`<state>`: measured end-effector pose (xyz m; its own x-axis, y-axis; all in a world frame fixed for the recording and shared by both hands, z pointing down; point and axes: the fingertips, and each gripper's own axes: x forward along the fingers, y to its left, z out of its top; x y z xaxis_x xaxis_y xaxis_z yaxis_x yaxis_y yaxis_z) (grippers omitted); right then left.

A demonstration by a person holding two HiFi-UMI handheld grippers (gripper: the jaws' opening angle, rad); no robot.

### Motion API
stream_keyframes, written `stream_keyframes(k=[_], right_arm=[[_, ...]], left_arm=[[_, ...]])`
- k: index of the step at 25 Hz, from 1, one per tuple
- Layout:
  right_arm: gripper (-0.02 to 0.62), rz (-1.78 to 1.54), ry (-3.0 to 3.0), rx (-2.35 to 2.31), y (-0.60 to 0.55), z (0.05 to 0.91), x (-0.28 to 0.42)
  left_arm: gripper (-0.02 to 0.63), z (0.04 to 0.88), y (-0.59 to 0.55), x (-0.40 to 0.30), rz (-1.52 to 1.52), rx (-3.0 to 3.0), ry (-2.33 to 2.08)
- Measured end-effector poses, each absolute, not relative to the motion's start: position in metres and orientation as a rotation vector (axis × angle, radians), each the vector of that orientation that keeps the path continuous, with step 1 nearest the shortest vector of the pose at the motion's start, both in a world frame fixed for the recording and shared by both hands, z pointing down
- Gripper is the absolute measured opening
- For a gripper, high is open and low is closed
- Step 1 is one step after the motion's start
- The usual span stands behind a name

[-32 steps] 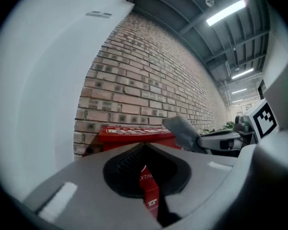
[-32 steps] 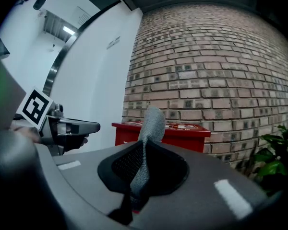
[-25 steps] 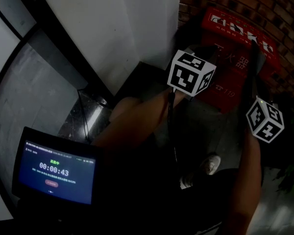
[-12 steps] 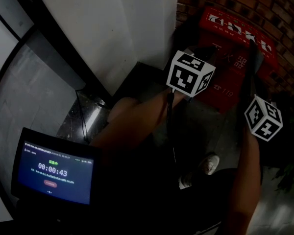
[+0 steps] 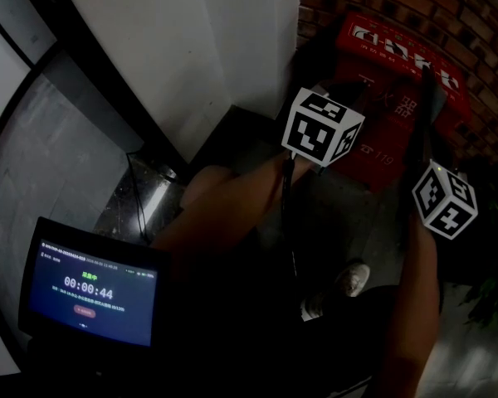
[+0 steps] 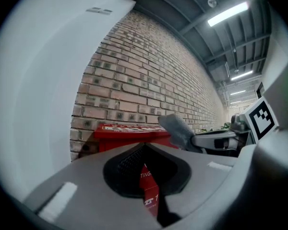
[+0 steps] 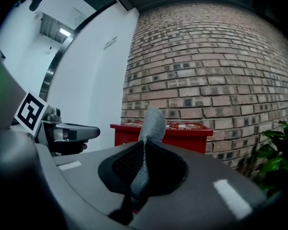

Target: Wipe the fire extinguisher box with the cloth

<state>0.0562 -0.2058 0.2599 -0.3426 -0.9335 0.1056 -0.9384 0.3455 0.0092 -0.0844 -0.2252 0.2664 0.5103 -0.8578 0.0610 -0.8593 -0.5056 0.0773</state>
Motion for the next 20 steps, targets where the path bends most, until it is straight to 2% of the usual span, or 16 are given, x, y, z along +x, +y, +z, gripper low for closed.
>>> stream_keyframes(k=[20], right_arm=[[0.028,-0.059,-2.55,1.78,-0.196,0.243,0.047]], left_arm=[[-0.002,0.263,-0.224,-0.085,-0.006,2.637,-1.494]])
